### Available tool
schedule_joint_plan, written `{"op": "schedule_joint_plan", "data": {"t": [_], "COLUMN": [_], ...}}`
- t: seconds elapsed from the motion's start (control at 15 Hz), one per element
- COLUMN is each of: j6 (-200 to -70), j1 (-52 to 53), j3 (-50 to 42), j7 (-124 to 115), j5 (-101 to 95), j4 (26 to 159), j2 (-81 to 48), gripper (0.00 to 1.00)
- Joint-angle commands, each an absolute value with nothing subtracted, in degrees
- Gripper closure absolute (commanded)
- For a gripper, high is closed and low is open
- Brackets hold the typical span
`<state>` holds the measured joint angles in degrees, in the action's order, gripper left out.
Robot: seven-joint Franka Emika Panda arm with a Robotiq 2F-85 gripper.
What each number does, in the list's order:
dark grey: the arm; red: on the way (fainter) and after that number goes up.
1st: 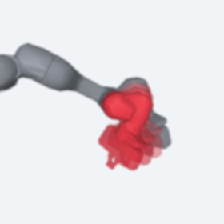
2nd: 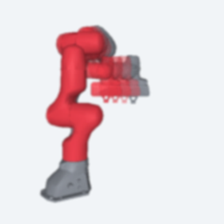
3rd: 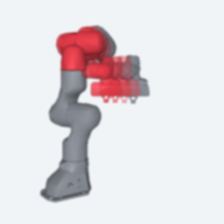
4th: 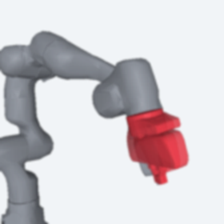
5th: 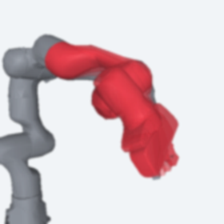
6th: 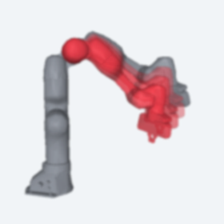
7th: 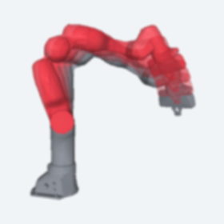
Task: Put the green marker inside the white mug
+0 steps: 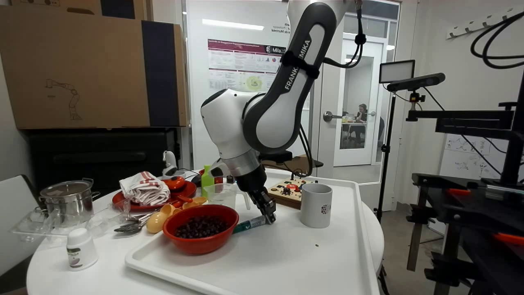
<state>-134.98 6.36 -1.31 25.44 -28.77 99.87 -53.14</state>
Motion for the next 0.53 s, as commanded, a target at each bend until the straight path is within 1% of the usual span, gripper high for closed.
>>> {"op": "schedule_joint_plan", "data": {"t": [0.0,0.2,0.47], "j6": [-134.36,-134.31,-128.91], "j1": [7.73,8.34,10.41], "j3": [-2.08,-2.16,-3.24], "j7": [24.84,25.63,24.32], "j5": [-31.84,-35.52,-44.62], "j4": [101.16,104.71,110.04], "j2": [-50.2,-44.87,-35.65], "gripper": [0.87,0.87,0.86]}}
